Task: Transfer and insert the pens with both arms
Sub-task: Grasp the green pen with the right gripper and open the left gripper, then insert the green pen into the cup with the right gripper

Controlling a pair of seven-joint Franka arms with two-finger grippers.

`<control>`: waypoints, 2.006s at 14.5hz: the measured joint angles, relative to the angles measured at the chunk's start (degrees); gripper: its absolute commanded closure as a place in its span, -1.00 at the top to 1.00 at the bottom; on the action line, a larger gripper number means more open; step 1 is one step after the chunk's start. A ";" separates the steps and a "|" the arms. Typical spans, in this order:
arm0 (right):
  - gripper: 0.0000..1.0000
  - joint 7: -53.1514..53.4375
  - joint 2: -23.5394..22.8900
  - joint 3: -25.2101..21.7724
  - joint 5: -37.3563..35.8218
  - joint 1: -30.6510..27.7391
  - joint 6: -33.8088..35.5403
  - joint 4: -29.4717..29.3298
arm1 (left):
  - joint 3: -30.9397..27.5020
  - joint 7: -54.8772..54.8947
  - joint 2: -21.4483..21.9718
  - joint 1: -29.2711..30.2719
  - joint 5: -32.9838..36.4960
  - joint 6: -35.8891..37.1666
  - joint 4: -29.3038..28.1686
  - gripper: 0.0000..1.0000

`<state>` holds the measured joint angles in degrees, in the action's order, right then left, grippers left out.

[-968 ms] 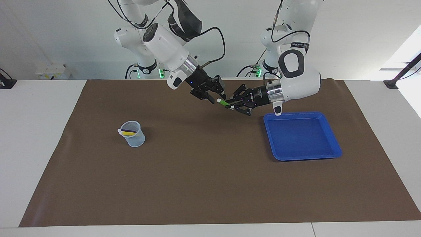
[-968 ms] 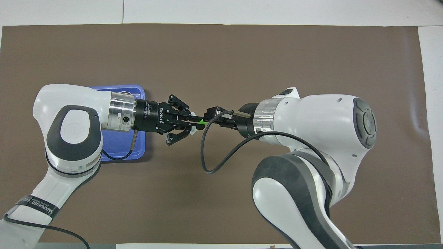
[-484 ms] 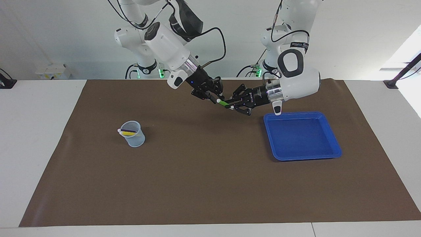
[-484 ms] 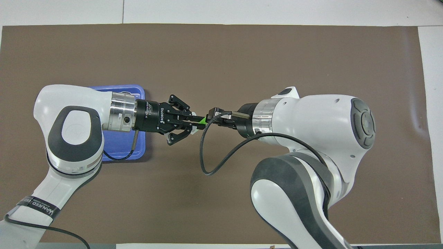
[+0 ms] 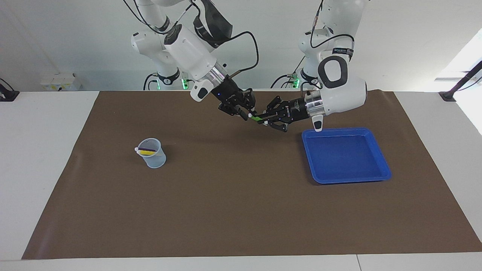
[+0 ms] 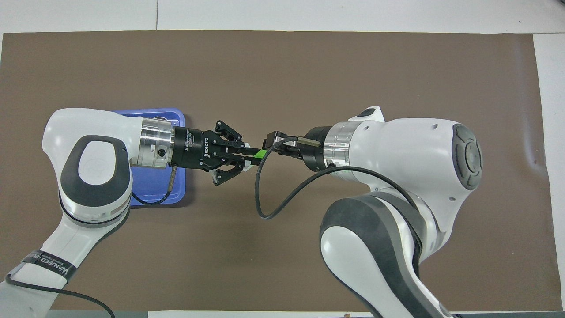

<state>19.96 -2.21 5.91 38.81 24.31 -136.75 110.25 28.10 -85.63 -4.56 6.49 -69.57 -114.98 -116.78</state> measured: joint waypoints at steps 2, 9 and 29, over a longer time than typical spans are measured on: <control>-0.86 -0.01 -0.48 0.04 -0.01 0.01 -0.83 -0.08 | 0.00 -0.01 0.00 0.00 -0.01 -0.02 0.00 -1.00; -1.00 -0.01 -0.78 0.15 -0.58 0.06 -0.88 -0.66 | -0.09 -0.17 0.07 -0.13 0.00 -0.28 -0.16 -1.00; -1.00 -48.11 -1.10 -0.75 -34.06 -25.22 31.04 -8.83 | -0.52 0.52 -1.20 0.29 31.52 -3.24 8.28 1.00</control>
<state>-28.16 -3.31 5.16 4.76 -0.91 -105.70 101.42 27.57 -85.11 -5.76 6.79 -38.05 -118.22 -108.50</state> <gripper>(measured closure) 0.819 0.000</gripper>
